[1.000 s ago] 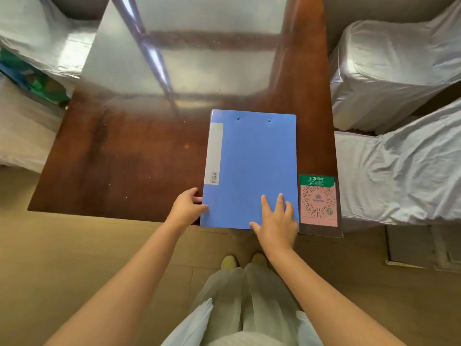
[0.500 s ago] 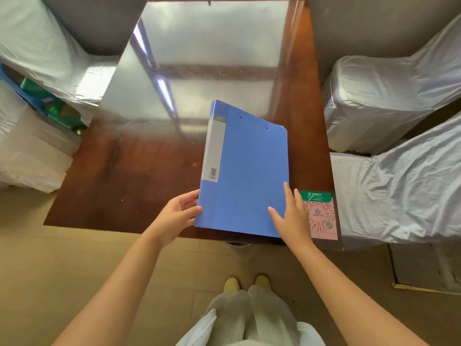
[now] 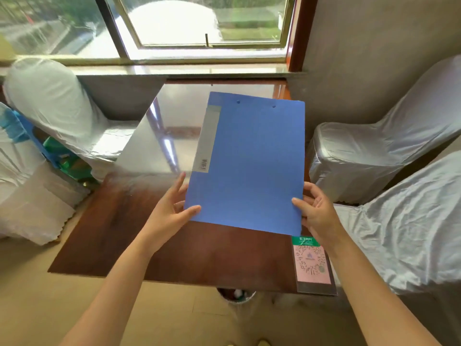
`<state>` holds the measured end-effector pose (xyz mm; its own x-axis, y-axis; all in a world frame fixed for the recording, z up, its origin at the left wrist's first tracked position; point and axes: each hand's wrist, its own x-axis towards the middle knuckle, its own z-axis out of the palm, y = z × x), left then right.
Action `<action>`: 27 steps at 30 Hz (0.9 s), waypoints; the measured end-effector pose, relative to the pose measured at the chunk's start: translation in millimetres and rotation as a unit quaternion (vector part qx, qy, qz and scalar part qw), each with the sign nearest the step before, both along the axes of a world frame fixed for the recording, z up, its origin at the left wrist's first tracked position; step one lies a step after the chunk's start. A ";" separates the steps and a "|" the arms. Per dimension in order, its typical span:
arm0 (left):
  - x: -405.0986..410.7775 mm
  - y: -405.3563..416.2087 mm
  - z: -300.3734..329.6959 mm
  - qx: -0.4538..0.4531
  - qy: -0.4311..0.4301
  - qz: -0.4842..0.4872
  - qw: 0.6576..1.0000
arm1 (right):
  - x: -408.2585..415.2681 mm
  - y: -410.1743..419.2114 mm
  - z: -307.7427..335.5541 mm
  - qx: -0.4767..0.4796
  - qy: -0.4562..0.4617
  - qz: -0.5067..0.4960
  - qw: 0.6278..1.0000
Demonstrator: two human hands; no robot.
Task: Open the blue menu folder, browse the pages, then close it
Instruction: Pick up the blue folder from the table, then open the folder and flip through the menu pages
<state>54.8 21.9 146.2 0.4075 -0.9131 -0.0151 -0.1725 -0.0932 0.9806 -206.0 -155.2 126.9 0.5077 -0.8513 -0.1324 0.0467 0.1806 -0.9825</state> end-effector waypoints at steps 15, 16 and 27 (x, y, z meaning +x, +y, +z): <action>-39.7 -25.9 6.7 -0.031 -0.369 0.008 0.929 | -3.0 -4.6 32.8 -0.033 -0.028 -0.013 0.999; -40.4 -26.4 7.3 -0.033 -0.370 0.011 0.929 | -2.5 -4.7 32.0 -0.030 -0.025 -0.015 0.999; -49.3 -31.2 5.4 -0.088 -0.199 0.105 0.970 | 6.0 -0.3 28.5 0.033 -0.024 -0.073 0.996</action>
